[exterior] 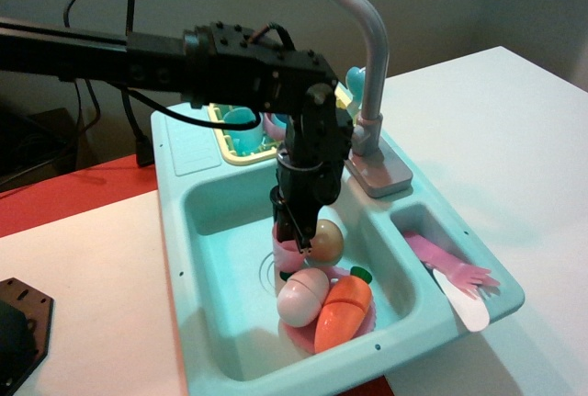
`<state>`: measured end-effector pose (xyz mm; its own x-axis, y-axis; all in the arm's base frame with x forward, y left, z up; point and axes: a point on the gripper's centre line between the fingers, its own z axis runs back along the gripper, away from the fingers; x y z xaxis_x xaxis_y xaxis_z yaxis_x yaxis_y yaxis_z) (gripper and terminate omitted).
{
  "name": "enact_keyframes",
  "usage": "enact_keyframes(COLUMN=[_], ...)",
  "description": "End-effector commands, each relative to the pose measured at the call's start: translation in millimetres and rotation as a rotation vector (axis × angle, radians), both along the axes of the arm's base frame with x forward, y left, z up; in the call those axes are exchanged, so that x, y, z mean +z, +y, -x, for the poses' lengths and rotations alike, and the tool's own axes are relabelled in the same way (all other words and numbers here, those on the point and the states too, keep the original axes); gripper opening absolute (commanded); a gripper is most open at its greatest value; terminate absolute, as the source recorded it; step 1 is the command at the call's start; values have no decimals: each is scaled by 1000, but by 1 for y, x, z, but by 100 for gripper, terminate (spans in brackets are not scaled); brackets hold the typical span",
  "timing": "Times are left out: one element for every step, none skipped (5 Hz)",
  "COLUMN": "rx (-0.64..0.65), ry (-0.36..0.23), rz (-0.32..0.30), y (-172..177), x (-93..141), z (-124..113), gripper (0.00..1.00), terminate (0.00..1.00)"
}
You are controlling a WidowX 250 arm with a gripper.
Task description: Put cup from counter to sink
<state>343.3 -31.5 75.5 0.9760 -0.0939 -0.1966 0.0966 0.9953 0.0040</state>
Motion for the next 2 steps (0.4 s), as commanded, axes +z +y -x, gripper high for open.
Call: enact_keyframes(rx=[46, 35], ry=[-28, -35], rz=[-9, -1], y=[6, 7], x=[31, 62], z=[-5, -3], gripper=[100, 100], terminate=[0, 100])
